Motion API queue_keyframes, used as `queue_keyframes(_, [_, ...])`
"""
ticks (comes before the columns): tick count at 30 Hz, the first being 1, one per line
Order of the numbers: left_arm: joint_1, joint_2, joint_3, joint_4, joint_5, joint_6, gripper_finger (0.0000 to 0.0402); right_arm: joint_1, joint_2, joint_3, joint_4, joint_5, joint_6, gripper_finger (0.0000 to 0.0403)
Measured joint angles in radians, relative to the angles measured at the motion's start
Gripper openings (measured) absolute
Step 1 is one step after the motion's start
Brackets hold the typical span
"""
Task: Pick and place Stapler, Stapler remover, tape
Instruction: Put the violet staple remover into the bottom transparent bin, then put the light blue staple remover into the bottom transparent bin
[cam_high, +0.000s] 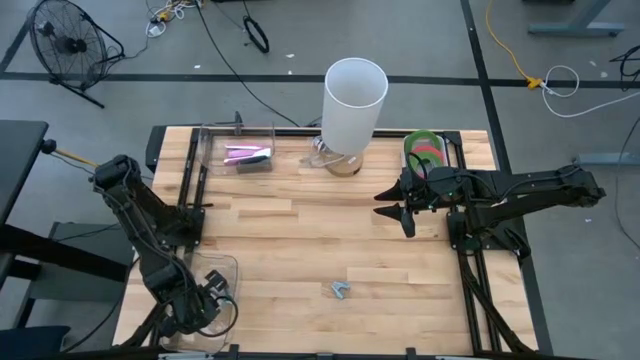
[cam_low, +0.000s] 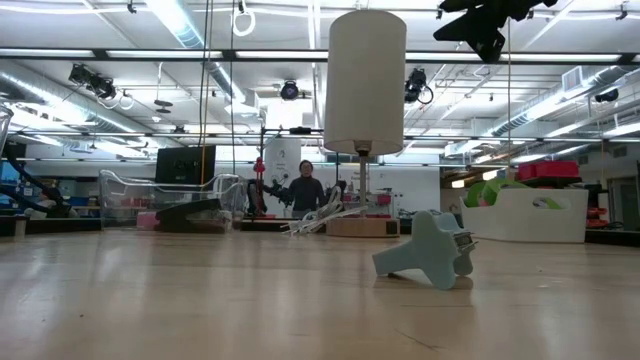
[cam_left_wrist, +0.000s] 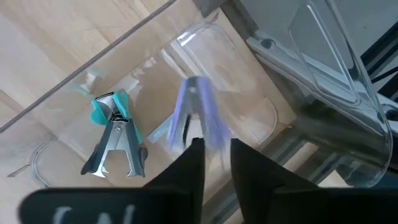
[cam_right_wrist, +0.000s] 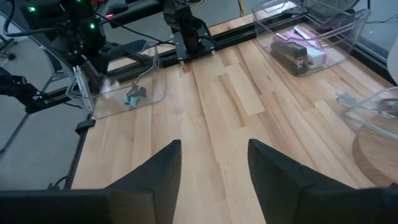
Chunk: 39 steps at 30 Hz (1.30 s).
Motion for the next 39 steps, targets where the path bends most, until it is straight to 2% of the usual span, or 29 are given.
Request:
queue_keyframes(8, [0.0,0.0,0.0,0.001,-0.003,-0.063,0.0126,0.0,0.0,0.0,0.0,0.0,0.0,0.0185])
queue_keyframes(18, [0.021,-0.001,0.0,0.008,0.003,-0.084,0.0151,0.0,0.0,0.0,0.0,-0.001,0.0,0.0185])
queue_keyframes(25, [0.114,-0.007,0.055,-0.044,-0.014,0.002,0.0148,0.0,0.0,0.0,-0.001,-0.01,0.0,0.0185])
queue_keyframes(32, [0.226,-0.007,0.137,-0.168,-0.129,0.1,0.0154,0.0,0.0,0.0,-0.001,-0.01,-0.001,0.0185])
queue_keyframes(39, [0.347,-0.007,0.195,-0.18,-0.209,0.212,0.0158,0.0,0.0,0.0,-0.002,-0.01,-0.021,0.0185])
